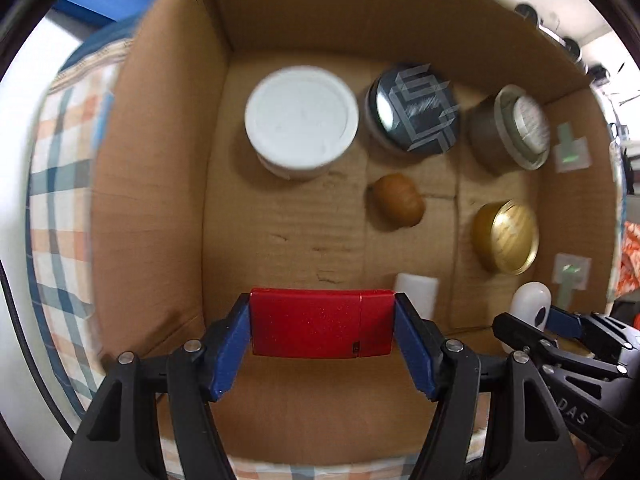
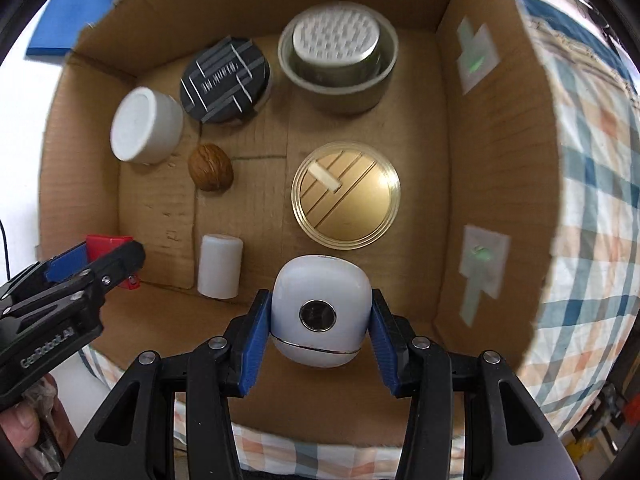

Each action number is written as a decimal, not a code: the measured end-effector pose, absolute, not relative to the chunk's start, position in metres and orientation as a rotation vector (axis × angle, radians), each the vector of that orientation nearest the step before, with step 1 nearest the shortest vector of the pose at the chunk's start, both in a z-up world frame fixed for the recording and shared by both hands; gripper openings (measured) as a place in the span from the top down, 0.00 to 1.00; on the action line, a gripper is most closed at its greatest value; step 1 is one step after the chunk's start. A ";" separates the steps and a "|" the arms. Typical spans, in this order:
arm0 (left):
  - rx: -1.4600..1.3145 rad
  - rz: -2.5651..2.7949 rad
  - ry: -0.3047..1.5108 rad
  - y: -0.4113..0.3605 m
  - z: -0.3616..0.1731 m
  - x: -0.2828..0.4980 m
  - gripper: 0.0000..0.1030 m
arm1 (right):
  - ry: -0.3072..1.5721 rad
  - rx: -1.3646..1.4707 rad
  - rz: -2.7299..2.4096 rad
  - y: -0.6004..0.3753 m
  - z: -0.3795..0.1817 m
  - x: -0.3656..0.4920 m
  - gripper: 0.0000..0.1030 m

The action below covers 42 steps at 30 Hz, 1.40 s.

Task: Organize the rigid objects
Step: 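Carry the red block and white device into the box and lower them, then open both tools and lift them out of the box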

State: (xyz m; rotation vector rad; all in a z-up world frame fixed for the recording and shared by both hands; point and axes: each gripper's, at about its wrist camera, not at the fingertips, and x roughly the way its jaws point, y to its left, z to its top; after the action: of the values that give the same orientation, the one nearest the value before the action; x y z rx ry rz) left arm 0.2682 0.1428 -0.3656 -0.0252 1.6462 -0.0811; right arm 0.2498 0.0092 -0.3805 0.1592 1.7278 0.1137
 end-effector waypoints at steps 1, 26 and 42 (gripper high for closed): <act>-0.020 -0.083 1.663 0.144 -0.373 0.268 0.35 | 1.737 0.164 0.111 0.010 -0.385 0.250 0.52; 0.009 -0.059 1.815 0.147 -0.420 0.275 0.35 | 1.766 0.145 0.043 -0.004 -0.418 0.249 0.41; 0.000 -0.046 1.687 0.144 -0.359 0.269 0.30 | 1.671 0.066 0.074 0.005 -0.358 0.253 0.21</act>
State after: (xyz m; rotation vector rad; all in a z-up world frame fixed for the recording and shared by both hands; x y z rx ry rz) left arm 0.2692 0.1436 -0.3588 0.0004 1.6868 -0.0456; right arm 0.2531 0.0052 -0.3578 0.0658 1.6715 0.0739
